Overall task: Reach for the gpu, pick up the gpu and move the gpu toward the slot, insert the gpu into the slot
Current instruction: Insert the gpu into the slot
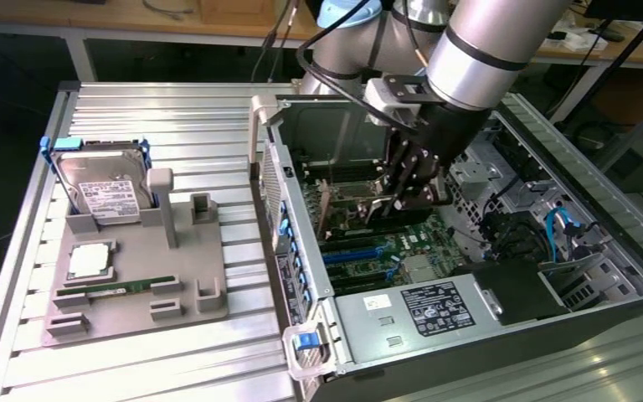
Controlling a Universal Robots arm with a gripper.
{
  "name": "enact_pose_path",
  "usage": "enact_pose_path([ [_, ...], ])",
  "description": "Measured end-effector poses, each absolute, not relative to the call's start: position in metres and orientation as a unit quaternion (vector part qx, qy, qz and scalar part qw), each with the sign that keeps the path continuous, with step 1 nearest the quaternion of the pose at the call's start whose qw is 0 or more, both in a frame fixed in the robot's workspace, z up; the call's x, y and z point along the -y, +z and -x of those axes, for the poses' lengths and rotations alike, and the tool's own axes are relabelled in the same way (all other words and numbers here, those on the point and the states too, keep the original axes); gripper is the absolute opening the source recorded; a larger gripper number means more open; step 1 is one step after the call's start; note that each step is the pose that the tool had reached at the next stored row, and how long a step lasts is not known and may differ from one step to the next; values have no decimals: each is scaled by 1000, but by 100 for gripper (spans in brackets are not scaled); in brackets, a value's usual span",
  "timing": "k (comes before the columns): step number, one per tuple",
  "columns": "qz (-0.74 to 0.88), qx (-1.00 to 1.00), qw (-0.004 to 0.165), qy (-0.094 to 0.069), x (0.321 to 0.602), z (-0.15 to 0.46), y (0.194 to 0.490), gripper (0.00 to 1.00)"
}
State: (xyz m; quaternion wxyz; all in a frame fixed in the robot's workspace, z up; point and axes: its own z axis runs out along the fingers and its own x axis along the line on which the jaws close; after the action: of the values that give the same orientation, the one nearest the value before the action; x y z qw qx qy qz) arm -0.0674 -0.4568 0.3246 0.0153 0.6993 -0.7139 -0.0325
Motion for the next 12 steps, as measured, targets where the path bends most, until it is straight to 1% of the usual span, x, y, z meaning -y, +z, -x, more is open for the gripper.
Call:
enact_pose_path([
  [12,-698,715,15,-32,458,75,303,27],
])
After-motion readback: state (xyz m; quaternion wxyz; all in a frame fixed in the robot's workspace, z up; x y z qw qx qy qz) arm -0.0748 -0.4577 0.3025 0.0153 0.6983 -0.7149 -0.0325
